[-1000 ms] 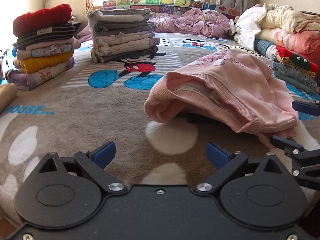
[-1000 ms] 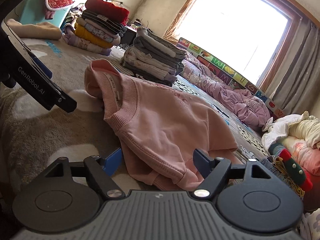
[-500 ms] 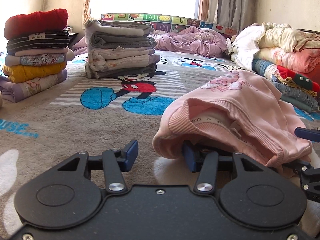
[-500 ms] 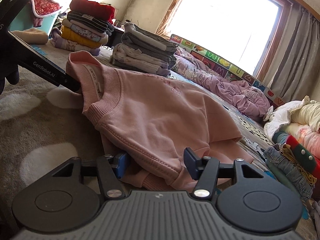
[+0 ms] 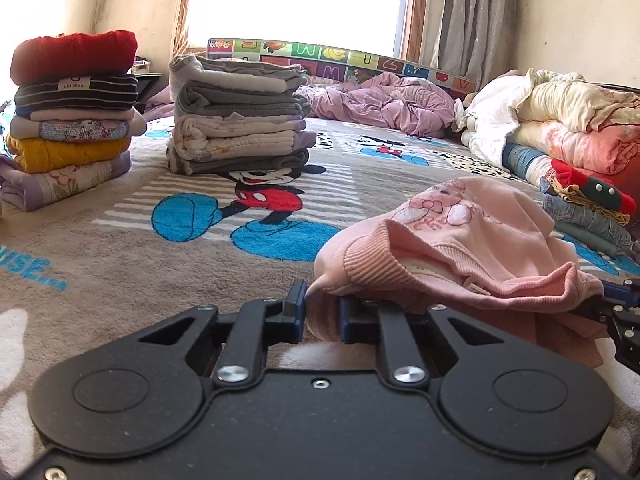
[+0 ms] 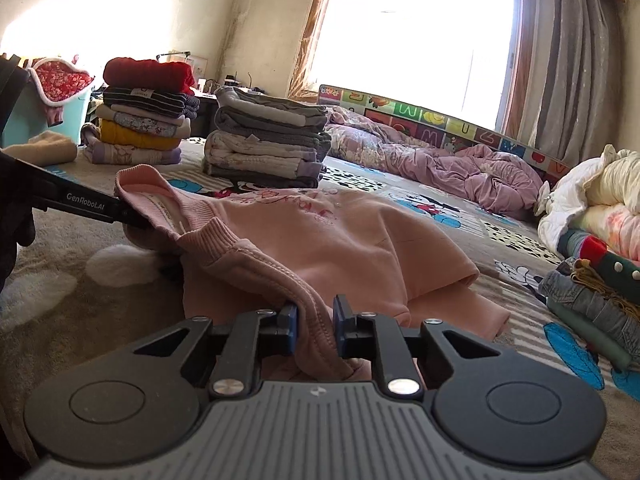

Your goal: Fold clothes

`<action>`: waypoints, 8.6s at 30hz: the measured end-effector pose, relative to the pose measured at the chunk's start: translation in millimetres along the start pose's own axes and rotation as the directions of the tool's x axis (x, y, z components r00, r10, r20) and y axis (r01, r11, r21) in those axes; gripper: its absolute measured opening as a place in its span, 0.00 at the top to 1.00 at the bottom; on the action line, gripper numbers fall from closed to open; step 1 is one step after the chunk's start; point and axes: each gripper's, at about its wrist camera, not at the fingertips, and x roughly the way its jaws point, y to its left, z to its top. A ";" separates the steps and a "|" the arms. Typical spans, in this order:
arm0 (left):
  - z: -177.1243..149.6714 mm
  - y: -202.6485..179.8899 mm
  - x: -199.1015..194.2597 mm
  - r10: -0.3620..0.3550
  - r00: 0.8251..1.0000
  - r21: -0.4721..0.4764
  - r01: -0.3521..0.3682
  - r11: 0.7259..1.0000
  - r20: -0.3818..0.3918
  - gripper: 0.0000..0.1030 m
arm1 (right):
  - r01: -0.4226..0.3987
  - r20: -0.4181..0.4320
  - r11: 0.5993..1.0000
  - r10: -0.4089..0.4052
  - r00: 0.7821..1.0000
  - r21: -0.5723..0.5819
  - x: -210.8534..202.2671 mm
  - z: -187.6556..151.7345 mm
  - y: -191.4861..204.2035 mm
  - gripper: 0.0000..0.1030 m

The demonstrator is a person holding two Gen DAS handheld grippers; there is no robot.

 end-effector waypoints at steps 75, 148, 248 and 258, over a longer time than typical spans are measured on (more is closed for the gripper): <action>19.1 -11.2 52.0 -0.127 0.946 -0.037 0.122 0.992 -0.298 0.84 | -0.151 -0.121 0.739 0.301 0.946 0.657 12.8 -41.6 -99.5 0.82; 43.9 -73.1 -88.6 0.044 0.981 0.149 -0.015 0.989 -0.190 0.20 | 0.075 -0.125 0.786 0.003 0.992 0.614 -64.6 -37.2 -91.8 0.00; 14.1 6.5 -63.4 0.019 0.971 -0.139 -0.053 0.989 -0.237 0.97 | -0.050 -0.225 0.952 0.122 0.967 0.303 4.4 -38.8 -8.9 0.00; 55.1 52.4 -70.7 0.131 0.984 -0.140 -0.148 0.979 -0.121 0.97 | -0.050 -0.226 0.951 0.124 0.966 0.305 4.5 -38.4 -9.5 0.00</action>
